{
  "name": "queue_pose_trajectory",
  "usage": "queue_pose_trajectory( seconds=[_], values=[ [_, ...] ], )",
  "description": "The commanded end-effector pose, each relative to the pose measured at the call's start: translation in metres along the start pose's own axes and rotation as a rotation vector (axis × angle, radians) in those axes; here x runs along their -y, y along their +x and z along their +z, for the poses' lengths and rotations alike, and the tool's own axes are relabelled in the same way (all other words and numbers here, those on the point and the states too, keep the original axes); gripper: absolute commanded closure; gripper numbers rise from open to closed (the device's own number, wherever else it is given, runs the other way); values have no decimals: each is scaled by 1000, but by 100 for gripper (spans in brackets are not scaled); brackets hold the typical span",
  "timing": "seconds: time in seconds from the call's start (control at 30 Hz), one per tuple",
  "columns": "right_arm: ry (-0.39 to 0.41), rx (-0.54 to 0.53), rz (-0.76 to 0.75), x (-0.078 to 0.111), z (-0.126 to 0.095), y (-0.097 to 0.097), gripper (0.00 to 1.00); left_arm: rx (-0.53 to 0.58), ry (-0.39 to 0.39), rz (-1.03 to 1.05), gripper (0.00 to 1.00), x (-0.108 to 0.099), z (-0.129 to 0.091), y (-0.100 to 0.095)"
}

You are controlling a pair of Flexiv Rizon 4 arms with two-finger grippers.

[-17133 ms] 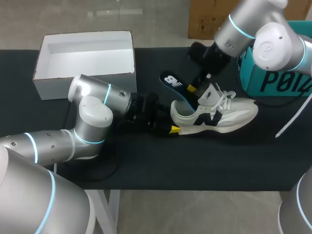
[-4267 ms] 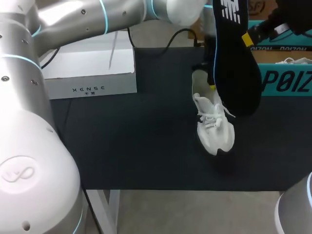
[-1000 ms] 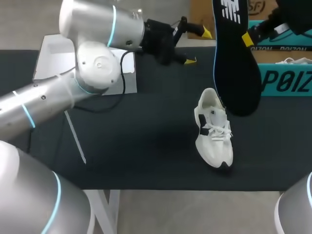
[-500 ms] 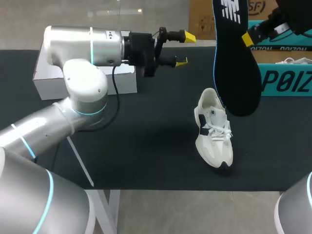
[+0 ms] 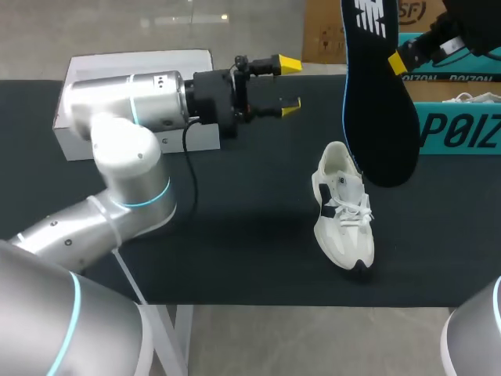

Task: Take the shoe out of the shoebox, open the shoe tongue, remove and reinsert the insole, then place the shoe into the shoebox

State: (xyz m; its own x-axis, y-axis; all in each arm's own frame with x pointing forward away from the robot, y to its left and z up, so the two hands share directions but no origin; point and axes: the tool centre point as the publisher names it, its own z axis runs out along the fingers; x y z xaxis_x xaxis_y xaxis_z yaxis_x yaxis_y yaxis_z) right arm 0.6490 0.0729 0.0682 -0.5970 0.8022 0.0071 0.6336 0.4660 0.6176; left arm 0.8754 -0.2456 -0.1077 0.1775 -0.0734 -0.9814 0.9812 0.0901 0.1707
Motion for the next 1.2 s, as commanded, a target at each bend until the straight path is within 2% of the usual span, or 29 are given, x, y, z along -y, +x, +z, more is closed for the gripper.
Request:
queue_pose_trajectory(
  seconds=[0.03,0.3,1.2],
  values=[
    [5,-1,1,-2,0,0,100,27,45,-3,0,-10,8,2],
    [5,-1,1,-2,0,0,100,29,130,34,0,-12,23,-3],
    [5,-1,1,-2,0,0,100,29,130,34,0,-12,23,-3]
  ],
)
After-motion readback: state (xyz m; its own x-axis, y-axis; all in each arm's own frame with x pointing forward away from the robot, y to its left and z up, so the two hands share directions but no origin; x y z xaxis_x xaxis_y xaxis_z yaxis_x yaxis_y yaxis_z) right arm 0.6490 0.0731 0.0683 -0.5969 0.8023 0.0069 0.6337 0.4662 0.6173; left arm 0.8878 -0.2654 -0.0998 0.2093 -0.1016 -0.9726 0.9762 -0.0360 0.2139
